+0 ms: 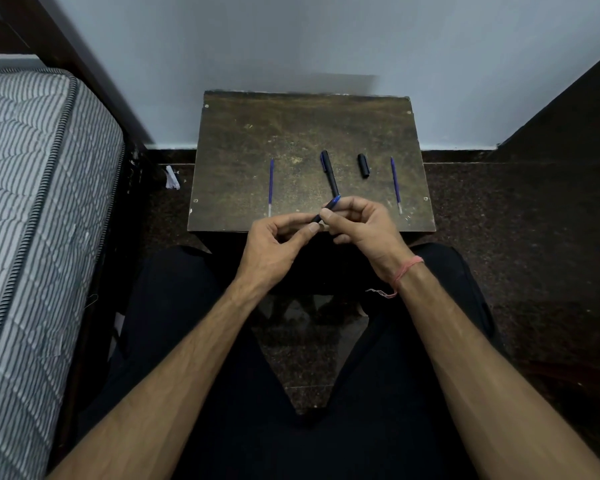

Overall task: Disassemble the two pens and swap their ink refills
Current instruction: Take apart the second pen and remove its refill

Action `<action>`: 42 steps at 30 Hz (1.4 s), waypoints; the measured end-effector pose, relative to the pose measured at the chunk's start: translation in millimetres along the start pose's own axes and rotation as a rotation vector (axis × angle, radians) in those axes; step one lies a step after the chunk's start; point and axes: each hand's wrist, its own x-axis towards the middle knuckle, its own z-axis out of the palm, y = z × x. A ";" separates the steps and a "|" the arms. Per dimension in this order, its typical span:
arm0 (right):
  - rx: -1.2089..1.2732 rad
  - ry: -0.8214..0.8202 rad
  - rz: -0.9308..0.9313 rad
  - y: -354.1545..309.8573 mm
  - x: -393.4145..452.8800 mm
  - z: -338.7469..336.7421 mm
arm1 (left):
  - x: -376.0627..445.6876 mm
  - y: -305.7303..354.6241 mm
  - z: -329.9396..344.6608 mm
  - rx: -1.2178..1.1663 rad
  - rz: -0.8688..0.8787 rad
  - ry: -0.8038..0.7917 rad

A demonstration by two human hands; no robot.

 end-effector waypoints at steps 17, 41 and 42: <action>0.174 0.145 -0.085 -1.4 1.0 3.4 | -3.9 8.5 0.6 -0.016 -0.027 -0.059; -0.158 0.348 -0.185 1.3 -6.2 17.1 | 4.2 4.8 6.1 -0.142 -0.043 0.005; -0.084 0.288 -0.182 1.9 -6.3 19.6 | 5.6 4.9 6.8 -0.156 -0.042 0.016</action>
